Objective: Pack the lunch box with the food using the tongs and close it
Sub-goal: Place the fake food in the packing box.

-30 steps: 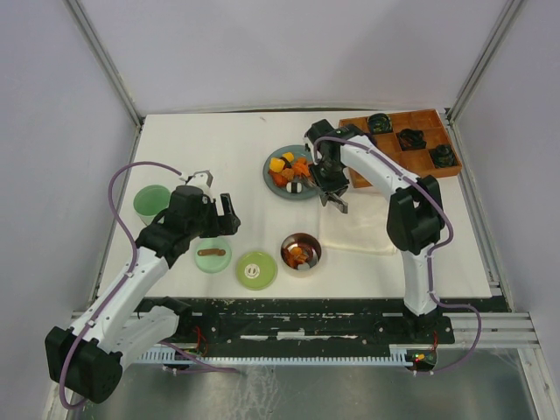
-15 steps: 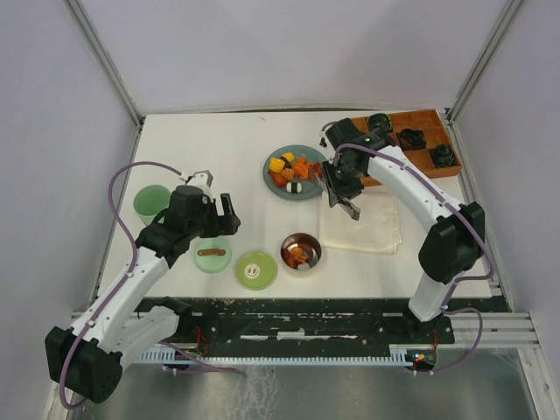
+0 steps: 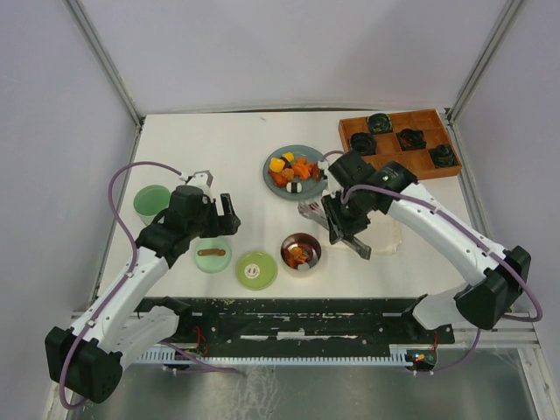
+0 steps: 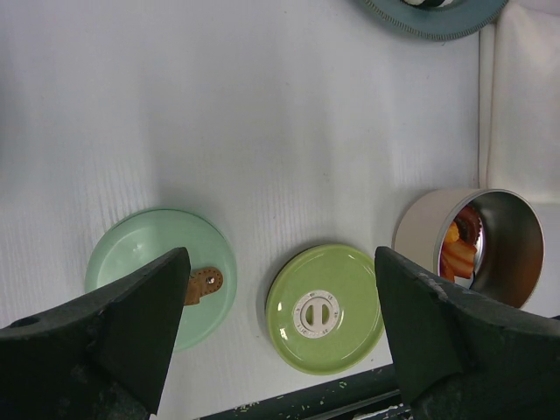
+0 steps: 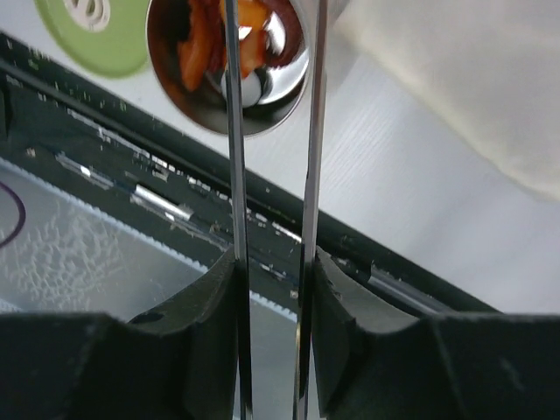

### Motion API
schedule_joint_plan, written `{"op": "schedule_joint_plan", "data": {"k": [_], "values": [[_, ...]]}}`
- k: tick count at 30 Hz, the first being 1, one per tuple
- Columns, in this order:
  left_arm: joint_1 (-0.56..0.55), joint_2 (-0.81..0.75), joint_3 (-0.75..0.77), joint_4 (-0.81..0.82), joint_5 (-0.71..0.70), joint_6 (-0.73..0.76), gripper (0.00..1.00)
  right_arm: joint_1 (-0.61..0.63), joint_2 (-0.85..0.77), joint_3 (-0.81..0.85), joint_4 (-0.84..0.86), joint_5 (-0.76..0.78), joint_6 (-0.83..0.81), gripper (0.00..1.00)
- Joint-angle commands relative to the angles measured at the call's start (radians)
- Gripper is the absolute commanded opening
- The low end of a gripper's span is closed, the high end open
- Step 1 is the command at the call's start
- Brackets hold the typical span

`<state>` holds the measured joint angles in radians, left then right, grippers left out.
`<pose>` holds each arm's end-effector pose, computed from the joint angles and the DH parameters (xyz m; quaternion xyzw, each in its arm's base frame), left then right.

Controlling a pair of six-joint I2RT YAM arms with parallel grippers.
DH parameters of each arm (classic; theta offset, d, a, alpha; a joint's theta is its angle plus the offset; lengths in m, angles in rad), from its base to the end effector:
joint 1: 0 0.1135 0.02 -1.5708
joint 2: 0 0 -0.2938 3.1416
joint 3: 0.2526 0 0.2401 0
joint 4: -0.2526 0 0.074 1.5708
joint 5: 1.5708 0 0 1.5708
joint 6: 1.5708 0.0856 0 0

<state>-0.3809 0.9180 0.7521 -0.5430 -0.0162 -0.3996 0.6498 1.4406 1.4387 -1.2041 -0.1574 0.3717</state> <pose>0.1879 -0.0738 0.2638 -0.0119 0.9085 -0.1521 0.3891 0.2077 0.1747 0.3163 -0.1500 0.9689 0.1558 0.1200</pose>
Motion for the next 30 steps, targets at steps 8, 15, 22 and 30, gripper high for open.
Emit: {"op": "schedule_joint_plan", "data": {"k": [8, 15, 22, 30], "values": [[0.004, -0.027, 0.007, 0.045, 0.013, -0.013, 0.92, 0.204, -0.124, -0.087, -0.125, 0.062, 0.081, 0.38], [0.004, -0.039, 0.005, 0.045, 0.007, -0.013, 0.92, 0.222, -0.133, -0.113, -0.158, 0.029, 0.057, 0.38], [0.004, -0.033, 0.007, 0.045, 0.015, -0.013, 0.92, 0.254, -0.114, -0.143, -0.122, 0.005, 0.067, 0.39], [0.004, -0.027, 0.006, 0.047, 0.019, -0.013, 0.92, 0.279, -0.107, -0.167, -0.102, -0.013, 0.073, 0.4]]}}
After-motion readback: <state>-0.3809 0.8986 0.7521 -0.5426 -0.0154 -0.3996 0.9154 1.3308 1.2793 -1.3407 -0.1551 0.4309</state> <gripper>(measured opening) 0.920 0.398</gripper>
